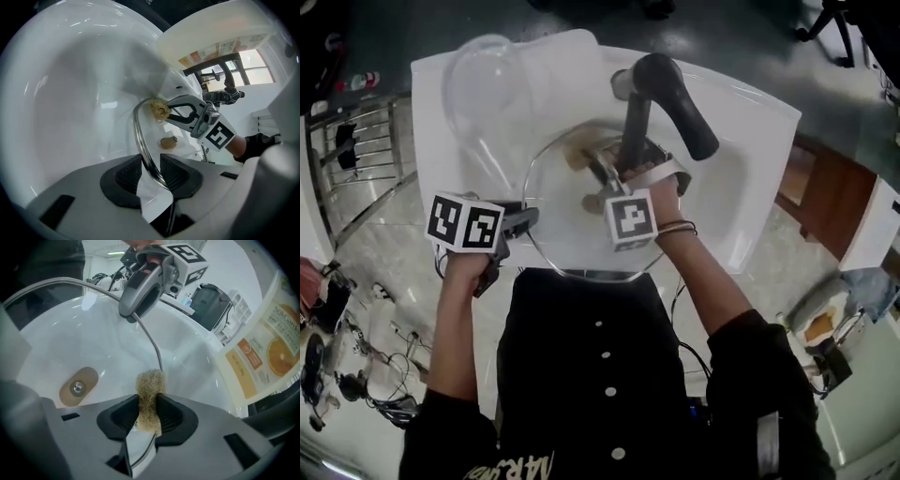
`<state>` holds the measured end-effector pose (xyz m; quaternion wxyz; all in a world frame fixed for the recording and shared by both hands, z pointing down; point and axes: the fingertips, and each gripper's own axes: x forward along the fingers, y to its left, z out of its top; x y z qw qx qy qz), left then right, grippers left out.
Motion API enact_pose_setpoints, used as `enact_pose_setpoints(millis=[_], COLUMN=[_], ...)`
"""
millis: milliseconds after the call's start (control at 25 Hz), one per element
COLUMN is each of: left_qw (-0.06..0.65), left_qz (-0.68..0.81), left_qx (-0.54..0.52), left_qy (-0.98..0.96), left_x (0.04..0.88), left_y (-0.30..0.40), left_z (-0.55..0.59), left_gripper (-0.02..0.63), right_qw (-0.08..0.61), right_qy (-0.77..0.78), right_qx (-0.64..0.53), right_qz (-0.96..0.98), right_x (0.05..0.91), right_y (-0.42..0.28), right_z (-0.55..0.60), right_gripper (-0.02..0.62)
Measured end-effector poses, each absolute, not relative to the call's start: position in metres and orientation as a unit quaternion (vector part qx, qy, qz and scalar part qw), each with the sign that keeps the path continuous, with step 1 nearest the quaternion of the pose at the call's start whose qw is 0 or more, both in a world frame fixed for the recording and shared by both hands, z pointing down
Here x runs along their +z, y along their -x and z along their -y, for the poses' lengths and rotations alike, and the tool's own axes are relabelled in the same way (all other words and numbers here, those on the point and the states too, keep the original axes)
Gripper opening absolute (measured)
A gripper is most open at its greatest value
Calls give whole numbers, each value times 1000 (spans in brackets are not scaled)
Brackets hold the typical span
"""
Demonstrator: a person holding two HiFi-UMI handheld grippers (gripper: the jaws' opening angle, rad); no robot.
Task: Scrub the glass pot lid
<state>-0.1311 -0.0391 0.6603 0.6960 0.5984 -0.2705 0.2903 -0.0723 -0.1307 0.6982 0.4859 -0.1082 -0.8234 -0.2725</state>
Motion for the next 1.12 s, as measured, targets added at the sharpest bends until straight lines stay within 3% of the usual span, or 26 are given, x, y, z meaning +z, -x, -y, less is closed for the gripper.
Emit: enact_pose_setpoints(millis=[680,1120], left_qw=[687,678], left_qz=[290,292], left_qx=[293,303], left_qy=[-598,-603], left_x=[658,656], left_y=[133,133], left_z=[42,44], left_gripper=[140,143], right_qw=[564,559], right_qy=[204,185], right_qx=[-294,-312], right_qz=[744,746], right_x=[699,690], right_y=[-28,-29], right_z=[130,128], right_gripper=[127,129])
